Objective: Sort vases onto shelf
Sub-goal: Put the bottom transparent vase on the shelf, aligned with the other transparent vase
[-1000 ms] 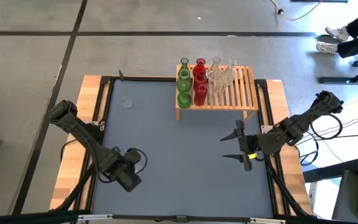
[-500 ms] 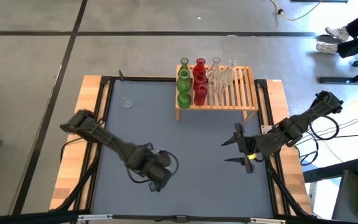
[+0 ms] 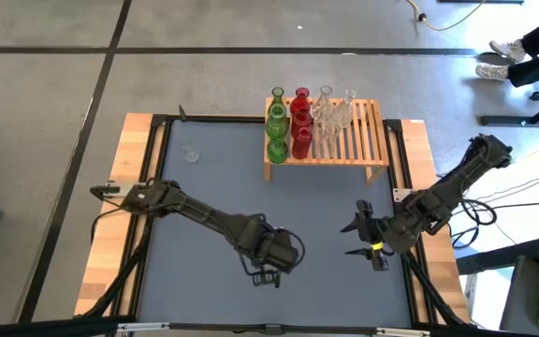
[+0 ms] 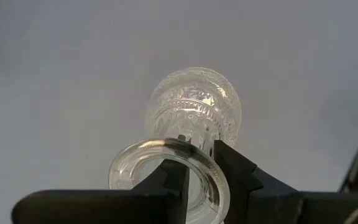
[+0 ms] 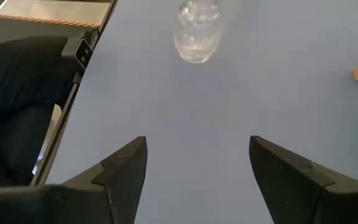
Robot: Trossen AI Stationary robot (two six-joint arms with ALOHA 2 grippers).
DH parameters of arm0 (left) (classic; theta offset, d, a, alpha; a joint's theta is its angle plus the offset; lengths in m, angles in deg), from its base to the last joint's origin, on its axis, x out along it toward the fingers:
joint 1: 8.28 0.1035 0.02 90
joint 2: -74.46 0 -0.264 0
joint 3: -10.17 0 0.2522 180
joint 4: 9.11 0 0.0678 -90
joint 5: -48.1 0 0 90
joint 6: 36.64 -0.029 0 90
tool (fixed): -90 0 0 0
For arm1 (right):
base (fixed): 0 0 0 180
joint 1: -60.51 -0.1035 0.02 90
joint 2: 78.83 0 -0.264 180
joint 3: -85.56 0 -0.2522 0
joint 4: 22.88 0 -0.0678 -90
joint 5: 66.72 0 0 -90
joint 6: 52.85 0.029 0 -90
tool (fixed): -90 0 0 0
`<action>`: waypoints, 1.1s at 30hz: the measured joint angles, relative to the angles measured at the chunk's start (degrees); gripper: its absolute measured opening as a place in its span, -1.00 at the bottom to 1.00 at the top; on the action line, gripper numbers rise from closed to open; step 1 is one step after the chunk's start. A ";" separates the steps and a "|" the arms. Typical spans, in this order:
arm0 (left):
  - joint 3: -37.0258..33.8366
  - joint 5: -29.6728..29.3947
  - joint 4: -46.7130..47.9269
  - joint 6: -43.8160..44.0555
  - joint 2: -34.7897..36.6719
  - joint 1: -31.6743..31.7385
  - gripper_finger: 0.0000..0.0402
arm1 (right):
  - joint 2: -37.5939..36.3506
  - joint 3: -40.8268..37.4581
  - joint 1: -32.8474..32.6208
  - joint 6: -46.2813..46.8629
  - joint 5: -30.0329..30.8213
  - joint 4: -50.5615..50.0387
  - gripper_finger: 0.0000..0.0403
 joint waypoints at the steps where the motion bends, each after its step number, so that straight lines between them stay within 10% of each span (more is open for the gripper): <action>1: 0.43 -0.08 0.01 -0.33 -0.71 0.31 -0.77 | 0.00 -0.02 -0.78 0.57 0.81 -0.07 0.31; 33: 6.26 -2.55 -2.13 -5.70 -1.83 1.69 -0.50 | 0.02 -0.06 -5.40 2.14 6.98 0.54 0.31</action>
